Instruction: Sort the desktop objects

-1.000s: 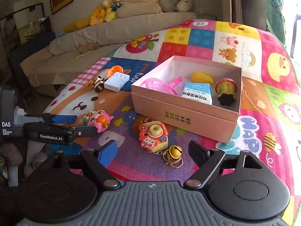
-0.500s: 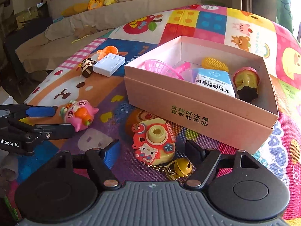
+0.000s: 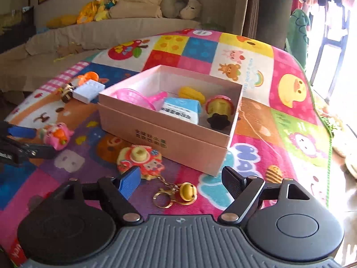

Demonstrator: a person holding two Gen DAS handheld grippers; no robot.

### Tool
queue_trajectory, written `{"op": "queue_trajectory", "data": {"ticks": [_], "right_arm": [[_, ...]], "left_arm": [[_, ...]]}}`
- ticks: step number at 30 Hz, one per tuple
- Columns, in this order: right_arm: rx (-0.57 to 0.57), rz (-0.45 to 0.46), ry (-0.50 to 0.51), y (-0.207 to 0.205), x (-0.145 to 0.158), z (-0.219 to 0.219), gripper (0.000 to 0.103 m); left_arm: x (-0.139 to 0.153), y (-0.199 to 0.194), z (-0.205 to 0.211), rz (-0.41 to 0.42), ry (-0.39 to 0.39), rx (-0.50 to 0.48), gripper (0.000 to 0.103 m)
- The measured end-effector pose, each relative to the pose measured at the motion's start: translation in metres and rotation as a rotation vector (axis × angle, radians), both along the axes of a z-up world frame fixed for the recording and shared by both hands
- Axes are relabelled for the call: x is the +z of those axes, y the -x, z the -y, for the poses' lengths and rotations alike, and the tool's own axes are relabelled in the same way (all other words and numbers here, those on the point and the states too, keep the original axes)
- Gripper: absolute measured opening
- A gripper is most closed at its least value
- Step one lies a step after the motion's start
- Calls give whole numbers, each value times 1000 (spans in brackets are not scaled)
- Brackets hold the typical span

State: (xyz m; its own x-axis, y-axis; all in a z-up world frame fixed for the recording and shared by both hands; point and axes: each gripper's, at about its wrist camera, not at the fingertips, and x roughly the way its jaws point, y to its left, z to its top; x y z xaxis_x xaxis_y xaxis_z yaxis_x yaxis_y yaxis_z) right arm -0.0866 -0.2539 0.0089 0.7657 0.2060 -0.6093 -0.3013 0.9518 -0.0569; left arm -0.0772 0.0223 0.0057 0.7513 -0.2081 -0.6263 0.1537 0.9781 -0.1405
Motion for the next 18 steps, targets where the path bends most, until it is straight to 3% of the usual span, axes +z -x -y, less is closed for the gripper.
{"op": "queue_trajectory", "data": {"ticks": [4,13,17,18], "right_arm": [[-4,-85,-135,-18,-3,-19,89],[-6,-125,-82,-38,-29,-49,88],[6,-96,-65,-35,-27,-50,62],[3,-88,-55,-34,-27,-50,60]], "left_arm": [[0,1,-1,1,6,1,103],[1,1,-4,0,22,1,103],[1,-1,-2,-2,17,-8,103],[1,-2,-1,-4,13,-16,103]]}}
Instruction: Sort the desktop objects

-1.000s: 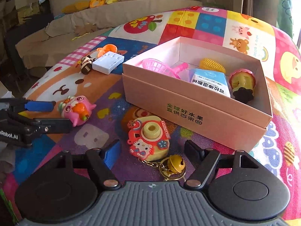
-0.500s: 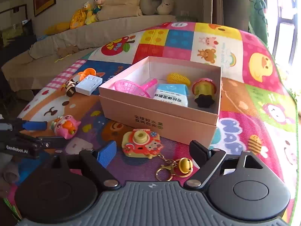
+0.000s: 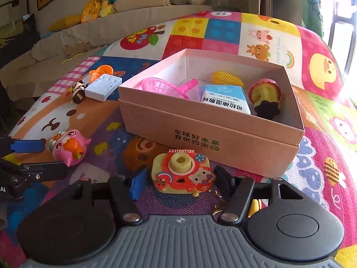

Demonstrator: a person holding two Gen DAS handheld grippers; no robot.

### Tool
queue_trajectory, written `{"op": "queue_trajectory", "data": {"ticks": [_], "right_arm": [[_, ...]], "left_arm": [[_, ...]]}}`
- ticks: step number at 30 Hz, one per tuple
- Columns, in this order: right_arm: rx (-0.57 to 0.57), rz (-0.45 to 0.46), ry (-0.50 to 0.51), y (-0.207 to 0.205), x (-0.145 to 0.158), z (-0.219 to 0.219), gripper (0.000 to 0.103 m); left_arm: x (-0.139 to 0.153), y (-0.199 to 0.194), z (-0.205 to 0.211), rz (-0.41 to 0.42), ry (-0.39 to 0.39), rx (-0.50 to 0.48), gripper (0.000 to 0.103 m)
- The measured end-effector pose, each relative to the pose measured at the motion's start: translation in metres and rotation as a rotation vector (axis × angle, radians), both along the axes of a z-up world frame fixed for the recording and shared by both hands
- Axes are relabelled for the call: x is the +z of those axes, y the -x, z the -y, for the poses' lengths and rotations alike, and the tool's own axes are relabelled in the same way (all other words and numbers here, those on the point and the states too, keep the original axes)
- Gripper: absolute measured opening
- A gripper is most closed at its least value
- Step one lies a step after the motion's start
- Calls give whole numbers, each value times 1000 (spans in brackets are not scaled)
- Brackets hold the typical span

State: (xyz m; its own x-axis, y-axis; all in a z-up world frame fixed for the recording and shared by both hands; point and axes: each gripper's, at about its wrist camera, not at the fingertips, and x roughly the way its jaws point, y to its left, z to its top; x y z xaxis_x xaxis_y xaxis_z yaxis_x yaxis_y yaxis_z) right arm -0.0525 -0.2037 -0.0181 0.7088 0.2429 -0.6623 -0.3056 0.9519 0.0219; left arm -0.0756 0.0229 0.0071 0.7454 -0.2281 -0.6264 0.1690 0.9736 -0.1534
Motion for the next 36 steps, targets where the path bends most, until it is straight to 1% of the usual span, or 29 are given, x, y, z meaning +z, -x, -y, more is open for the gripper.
{"op": "queue_trajectory", "data": {"ticks": [2,5,10,12,13,17,20,21,24,26,28,29,31,33,34,36], "right_arm": [[-9,0,0,2,0,2,60],[-17,7,5,10,1,5,60],[-42,5,3,25,2,14,60],[-53,0,7,29,3,18,60],[-59,-1,6,32,4,21,60],[-92,-6,-13,45,11,35,60],[-128,26,-7,55,23,48,60],[-139,43,-5,58,30,52,60],[-131,140,-7,69,70,62,60],[-117,220,-28,75,105,68,60],[-109,287,-64,76,140,74,60],[-105,312,-82,74,155,76,60],[-107,359,-106,69,180,81,60],[-119,392,-111,60,198,84,60],[-125,403,-114,54,205,85,60],[-129,401,-129,41,214,87,60]], "left_arm": [[1,-2,6,0,-18,-34,103],[5,-8,19,17,-47,-46,103],[7,-18,41,19,-159,-35,102],[8,-17,43,26,-178,-51,85],[7,-17,45,23,-192,-55,79],[11,-5,45,53,-212,-76,75],[31,2,48,99,-189,-112,74],[39,2,50,123,-188,-124,74],[82,-3,63,253,-192,-159,74],[108,-11,72,330,-172,-203,75],[126,-24,82,386,-160,-230,75],[133,-35,89,399,-157,-232,75],[141,-60,99,398,-135,-239,75],[146,-88,110,396,-112,-239,75],[147,-106,116,385,-105,-246,78],[143,-134,125,329,-99,-257,87]]}}
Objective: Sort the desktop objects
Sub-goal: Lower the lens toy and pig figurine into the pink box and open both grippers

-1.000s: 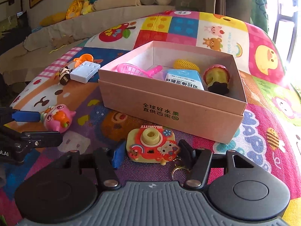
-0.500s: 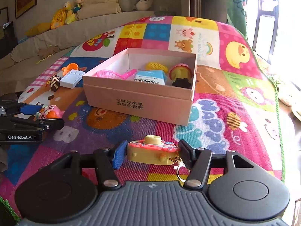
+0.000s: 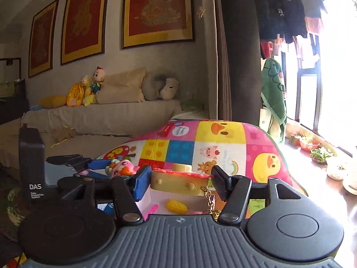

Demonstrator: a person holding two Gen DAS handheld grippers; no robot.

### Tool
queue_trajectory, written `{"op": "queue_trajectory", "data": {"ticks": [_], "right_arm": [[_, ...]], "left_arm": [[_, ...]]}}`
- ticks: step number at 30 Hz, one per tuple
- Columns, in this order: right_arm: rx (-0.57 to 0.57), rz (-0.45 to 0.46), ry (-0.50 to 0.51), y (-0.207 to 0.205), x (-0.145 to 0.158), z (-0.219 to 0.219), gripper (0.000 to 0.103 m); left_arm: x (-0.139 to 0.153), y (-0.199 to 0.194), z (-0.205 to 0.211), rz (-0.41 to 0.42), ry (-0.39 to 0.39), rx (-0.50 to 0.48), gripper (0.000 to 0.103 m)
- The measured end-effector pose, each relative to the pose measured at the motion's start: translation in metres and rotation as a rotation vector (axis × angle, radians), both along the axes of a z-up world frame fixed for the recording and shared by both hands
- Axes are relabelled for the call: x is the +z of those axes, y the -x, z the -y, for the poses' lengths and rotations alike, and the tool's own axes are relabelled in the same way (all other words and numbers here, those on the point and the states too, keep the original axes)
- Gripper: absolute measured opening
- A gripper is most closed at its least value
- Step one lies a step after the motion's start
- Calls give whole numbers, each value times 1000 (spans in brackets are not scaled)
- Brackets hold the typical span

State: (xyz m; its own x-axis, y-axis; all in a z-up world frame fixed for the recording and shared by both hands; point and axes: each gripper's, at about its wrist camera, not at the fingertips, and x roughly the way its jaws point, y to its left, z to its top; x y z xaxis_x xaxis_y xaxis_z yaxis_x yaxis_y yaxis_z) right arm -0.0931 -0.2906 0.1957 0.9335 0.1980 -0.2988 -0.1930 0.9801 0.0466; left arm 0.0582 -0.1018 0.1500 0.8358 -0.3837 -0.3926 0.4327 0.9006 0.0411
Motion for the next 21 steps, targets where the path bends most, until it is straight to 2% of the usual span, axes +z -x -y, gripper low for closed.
{"op": "queue_trajectory", "data": {"ticks": [1,3,6,13,17,21], "right_arm": [[4,-10,-11,-9,3,0,60],[6,-32,-25,-24,3,0,60],[1,-76,-38,-46,-7,1,60],[-15,-210,-66,-85,-52,0,60],[-20,-296,-88,-104,-75,-4,60],[-29,-315,-117,-106,-79,-4,73]], "left_arm": [[-3,-11,1,-29,-5,12,92],[-9,-19,-4,-51,-5,48,93],[-22,-9,-25,-76,16,84,97],[-82,59,-70,-153,-45,94,100],[-101,79,-89,-182,-33,138,100],[-109,90,-110,-187,-20,205,101]]}}
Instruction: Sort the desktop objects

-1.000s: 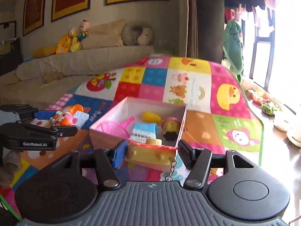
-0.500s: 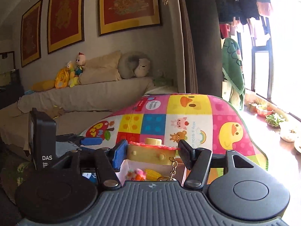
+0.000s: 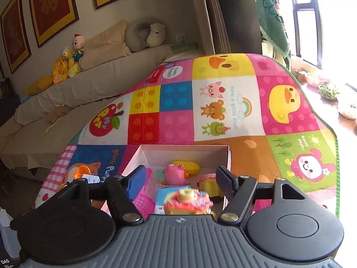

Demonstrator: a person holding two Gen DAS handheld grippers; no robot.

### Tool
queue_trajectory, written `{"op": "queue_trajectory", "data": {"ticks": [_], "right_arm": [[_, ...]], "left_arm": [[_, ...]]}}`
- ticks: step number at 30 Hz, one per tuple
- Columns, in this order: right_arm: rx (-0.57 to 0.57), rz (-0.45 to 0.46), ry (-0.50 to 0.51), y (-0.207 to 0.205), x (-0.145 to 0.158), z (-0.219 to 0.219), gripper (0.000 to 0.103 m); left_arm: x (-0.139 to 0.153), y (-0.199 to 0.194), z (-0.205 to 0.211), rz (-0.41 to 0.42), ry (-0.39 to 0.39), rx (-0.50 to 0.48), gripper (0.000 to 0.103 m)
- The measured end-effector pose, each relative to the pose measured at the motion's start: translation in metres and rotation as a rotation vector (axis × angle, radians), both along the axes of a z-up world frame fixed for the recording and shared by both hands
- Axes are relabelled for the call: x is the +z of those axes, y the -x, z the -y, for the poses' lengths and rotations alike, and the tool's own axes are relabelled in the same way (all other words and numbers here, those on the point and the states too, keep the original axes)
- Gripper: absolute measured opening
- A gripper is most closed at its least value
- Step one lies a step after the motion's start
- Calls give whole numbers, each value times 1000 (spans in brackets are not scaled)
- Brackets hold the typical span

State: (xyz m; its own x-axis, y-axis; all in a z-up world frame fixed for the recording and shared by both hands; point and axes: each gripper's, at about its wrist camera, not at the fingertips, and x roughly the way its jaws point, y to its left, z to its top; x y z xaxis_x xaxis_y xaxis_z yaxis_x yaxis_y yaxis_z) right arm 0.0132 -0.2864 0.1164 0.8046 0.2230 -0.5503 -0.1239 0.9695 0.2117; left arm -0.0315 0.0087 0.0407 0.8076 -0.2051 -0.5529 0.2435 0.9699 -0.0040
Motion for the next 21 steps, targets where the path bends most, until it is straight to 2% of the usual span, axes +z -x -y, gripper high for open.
{"op": "queue_trajectory", "data": {"ticks": [6,11,16,17,19,21], "right_arm": [[22,25,48,3,9,-20,80],[135,0,112,-12,4,-72,81],[240,-53,131,-37,-11,-133,81],[264,-72,129,-44,-15,-145,79],[313,-108,152,-56,-22,-169,68],[360,-165,205,-70,-30,-192,48]], "left_arm": [[-8,5,-26,13,-5,110,102],[-13,7,-42,50,-45,197,103],[-24,7,-62,15,20,222,103],[-24,7,-65,11,43,226,103],[-25,8,-70,15,74,236,103],[-26,9,-72,14,92,229,103]]}}
